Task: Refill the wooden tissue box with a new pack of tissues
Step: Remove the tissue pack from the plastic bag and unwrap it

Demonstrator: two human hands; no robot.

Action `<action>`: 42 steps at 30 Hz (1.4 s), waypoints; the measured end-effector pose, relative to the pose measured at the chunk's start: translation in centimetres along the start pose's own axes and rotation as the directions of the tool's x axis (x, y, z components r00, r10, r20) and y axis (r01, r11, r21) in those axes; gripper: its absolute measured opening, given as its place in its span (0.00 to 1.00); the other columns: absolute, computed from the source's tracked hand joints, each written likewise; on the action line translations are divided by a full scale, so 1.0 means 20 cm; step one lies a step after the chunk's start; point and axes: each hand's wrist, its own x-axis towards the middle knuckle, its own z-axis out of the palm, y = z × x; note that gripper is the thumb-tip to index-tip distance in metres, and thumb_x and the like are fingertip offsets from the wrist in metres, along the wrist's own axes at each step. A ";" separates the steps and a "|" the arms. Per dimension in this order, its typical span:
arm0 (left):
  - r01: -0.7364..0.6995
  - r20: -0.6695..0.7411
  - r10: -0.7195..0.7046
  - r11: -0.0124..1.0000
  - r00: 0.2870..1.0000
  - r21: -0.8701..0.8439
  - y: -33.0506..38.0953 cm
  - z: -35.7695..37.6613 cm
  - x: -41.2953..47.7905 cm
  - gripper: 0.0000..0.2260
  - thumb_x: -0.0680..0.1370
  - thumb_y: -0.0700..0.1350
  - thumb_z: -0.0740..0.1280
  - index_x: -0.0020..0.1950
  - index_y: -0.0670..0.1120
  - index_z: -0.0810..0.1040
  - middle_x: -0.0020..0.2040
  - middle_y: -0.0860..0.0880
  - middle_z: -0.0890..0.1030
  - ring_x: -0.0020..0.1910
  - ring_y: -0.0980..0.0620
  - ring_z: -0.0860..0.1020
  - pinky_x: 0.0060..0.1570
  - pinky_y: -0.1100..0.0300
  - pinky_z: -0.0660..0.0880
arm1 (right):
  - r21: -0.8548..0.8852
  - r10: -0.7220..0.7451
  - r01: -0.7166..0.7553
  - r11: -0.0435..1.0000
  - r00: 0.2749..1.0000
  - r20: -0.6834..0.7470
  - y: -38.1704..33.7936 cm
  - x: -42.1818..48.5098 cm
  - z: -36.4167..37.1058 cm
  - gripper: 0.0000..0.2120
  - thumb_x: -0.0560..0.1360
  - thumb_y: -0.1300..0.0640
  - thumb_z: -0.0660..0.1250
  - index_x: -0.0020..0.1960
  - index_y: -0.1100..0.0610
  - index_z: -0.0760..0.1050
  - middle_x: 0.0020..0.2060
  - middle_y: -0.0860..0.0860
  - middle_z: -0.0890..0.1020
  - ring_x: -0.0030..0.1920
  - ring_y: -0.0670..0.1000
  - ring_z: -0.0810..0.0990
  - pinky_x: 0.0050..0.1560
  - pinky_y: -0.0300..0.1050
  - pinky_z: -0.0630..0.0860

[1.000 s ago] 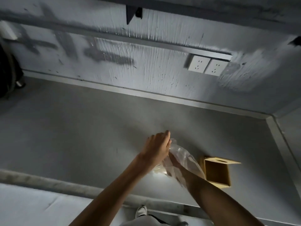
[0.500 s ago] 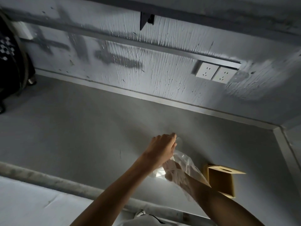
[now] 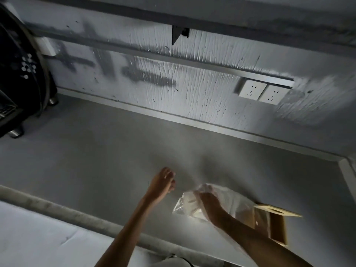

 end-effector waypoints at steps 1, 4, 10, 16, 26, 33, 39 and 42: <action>0.050 0.046 -0.046 0.996 0.998 -0.077 -0.08 -0.04 0.00 0.07 0.81 0.43 0.61 0.43 0.49 0.72 0.36 0.45 0.76 0.30 0.56 0.75 0.30 0.63 0.70 | -0.086 -0.029 0.032 0.996 0.999 0.038 -0.02 -0.05 -0.08 0.22 0.80 0.52 0.60 0.71 0.59 0.68 0.70 0.60 0.69 0.70 0.62 0.67 0.70 0.55 0.63; 0.116 0.145 -0.092 0.978 0.985 -0.171 -0.22 -0.10 -0.03 0.10 0.80 0.51 0.61 0.56 0.49 0.77 0.53 0.47 0.83 0.52 0.52 0.80 0.51 0.59 0.73 | 0.025 -0.116 0.113 0.993 0.974 0.195 -0.03 -0.13 -0.22 0.28 0.71 0.47 0.73 0.66 0.55 0.68 0.62 0.57 0.75 0.63 0.58 0.74 0.62 0.50 0.72; 0.276 0.367 -0.085 0.818 0.926 -0.505 -0.12 -0.03 -0.07 0.36 0.78 0.66 0.40 0.66 0.45 0.75 0.65 0.45 0.79 0.66 0.46 0.76 0.67 0.47 0.65 | 0.874 -0.171 -0.172 0.455 0.946 0.275 0.04 -0.25 -0.42 0.24 0.58 0.53 0.84 0.51 0.58 0.83 0.48 0.56 0.86 0.45 0.56 0.84 0.53 0.52 0.77; -0.012 0.339 0.113 0.958 0.934 -0.288 0.16 0.11 -0.15 0.27 0.76 0.63 0.56 0.65 0.47 0.73 0.59 0.45 0.82 0.55 0.46 0.82 0.52 0.48 0.77 | 0.979 -0.086 -0.195 0.053 0.976 0.199 -0.01 -0.34 -0.52 0.14 0.79 0.58 0.62 0.55 0.64 0.82 0.55 0.62 0.83 0.55 0.59 0.82 0.65 0.56 0.71; -0.125 0.093 0.137 0.983 0.986 -0.133 0.29 0.22 -0.15 0.08 0.81 0.42 0.61 0.49 0.37 0.71 0.35 0.44 0.79 0.26 0.52 0.73 0.22 0.62 0.64 | 0.988 -0.130 -0.021 0.150 0.991 0.041 0.03 -0.39 -0.49 0.21 0.74 0.61 0.71 0.66 0.60 0.74 0.58 0.61 0.82 0.57 0.60 0.81 0.50 0.53 0.80; -0.090 -0.120 0.070 0.981 0.990 -0.173 0.20 0.24 -0.07 0.07 0.79 0.37 0.62 0.41 0.41 0.73 0.23 0.49 0.72 0.20 0.55 0.67 0.21 0.64 0.64 | 0.976 0.089 -0.023 0.216 0.996 0.004 0.20 -0.48 -0.49 0.16 0.69 0.56 0.77 0.55 0.58 0.81 0.41 0.53 0.84 0.42 0.52 0.83 0.48 0.51 0.78; 0.033 -0.329 -0.108 0.974 0.938 -0.226 -0.01 0.21 0.10 0.17 0.80 0.41 0.60 0.30 0.45 0.68 0.18 0.53 0.68 0.18 0.56 0.64 0.27 0.64 0.60 | 0.989 0.173 0.145 -0.010 0.975 -0.141 0.48 -0.64 -0.60 0.31 0.64 0.50 0.80 0.62 0.58 0.75 0.51 0.55 0.84 0.47 0.53 0.85 0.40 0.46 0.82; 0.115 -0.419 -0.228 0.954 0.879 -0.278 -0.17 0.25 0.10 0.17 0.80 0.41 0.56 0.30 0.44 0.65 0.17 0.51 0.67 0.12 0.59 0.62 0.23 0.65 0.61 | 0.960 0.241 0.264 -0.097 0.942 -0.235 0.59 -0.71 -0.66 0.32 0.66 0.53 0.76 0.66 0.62 0.72 0.55 0.59 0.80 0.53 0.56 0.81 0.49 0.50 0.79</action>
